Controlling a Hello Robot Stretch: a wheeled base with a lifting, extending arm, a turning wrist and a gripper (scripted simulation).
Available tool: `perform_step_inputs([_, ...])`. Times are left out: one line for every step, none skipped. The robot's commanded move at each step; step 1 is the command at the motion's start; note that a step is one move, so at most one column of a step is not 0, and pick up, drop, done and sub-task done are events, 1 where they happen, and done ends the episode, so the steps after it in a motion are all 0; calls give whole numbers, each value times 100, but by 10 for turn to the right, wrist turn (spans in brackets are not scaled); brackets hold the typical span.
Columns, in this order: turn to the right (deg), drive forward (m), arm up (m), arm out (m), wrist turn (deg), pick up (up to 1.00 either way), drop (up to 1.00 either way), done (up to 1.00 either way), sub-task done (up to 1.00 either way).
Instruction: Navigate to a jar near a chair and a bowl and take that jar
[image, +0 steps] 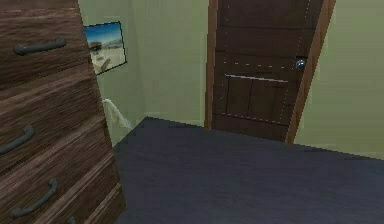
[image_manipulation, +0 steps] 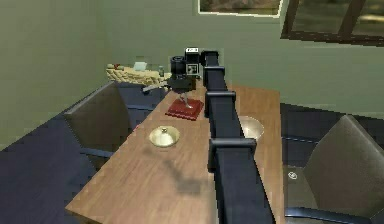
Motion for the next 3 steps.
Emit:
perform_step_inputs([0, 0, -30, 0, 0, 0, 0, 0, 0])
perform_step_inputs([0, 0, 0, 0, 0, 100, 0, 0, 0])
perform_step_inputs([0, 0, 10, 0, 0, 0, 0, 0, 0])
